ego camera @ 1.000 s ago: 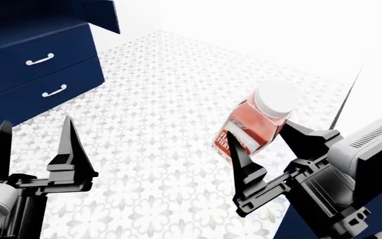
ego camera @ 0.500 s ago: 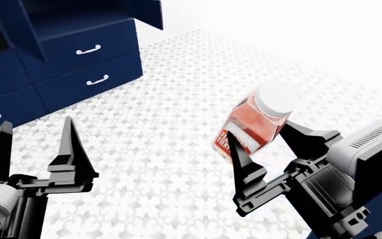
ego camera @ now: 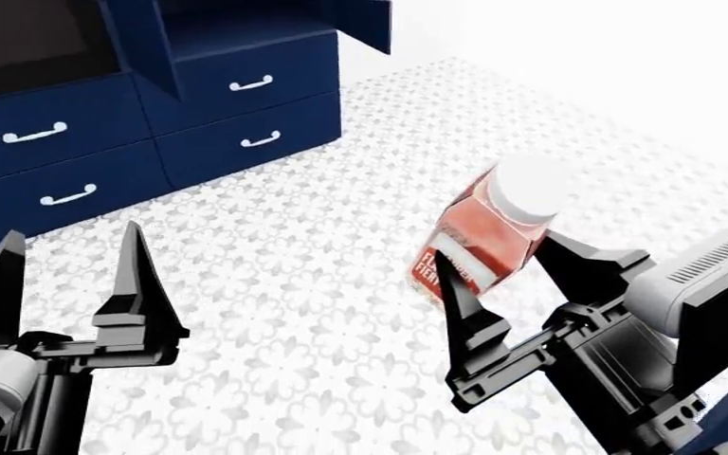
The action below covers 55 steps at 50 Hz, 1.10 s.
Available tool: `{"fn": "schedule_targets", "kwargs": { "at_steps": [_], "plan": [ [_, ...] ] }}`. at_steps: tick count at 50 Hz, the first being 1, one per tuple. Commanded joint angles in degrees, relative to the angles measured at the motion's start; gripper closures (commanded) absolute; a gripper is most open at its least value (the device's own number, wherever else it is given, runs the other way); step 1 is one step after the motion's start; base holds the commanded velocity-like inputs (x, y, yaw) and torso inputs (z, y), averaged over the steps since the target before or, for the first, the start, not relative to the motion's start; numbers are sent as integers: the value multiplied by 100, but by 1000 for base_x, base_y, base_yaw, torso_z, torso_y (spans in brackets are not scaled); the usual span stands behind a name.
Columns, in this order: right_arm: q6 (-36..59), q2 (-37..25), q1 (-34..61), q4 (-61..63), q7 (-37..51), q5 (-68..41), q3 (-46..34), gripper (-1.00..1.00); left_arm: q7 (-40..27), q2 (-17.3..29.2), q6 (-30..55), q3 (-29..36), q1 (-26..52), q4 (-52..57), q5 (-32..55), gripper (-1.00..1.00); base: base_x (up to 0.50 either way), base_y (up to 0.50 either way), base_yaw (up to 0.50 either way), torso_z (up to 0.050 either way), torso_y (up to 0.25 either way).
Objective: Pick the paprika from the counter and place it in the cabinet.
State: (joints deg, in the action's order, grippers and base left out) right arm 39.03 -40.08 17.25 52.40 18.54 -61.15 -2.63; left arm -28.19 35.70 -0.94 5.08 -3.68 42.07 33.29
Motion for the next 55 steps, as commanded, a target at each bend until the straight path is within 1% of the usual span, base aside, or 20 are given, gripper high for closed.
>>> {"fn": "schedule_targets", "kwargs": {
  "at_steps": [1, 22, 43, 55],
  "plan": [
    [-14, -14, 6, 31, -62, 146, 45, 100, -2, 3, -4, 12, 9, -8, -7, -100, -62, 41, 500, 0, 0],
    [-123, -1, -48, -43, -37, 185, 56, 100, -26, 9, 11, 46, 4, 7, -32, -100, -67, 38, 499, 0, 0],
    [-212, 36, -76, -130, 49, 3, 118, 100, -42, 21, 9, 49, 5, 8, -13, -100, 11, 29, 0, 0, 0],
    [-244, 22, -60, -107, 25, 44, 80, 100, -45, 31, 1, 50, 1, 8, -11, -100, 395, -188, 0, 0, 1]
  ]
}}
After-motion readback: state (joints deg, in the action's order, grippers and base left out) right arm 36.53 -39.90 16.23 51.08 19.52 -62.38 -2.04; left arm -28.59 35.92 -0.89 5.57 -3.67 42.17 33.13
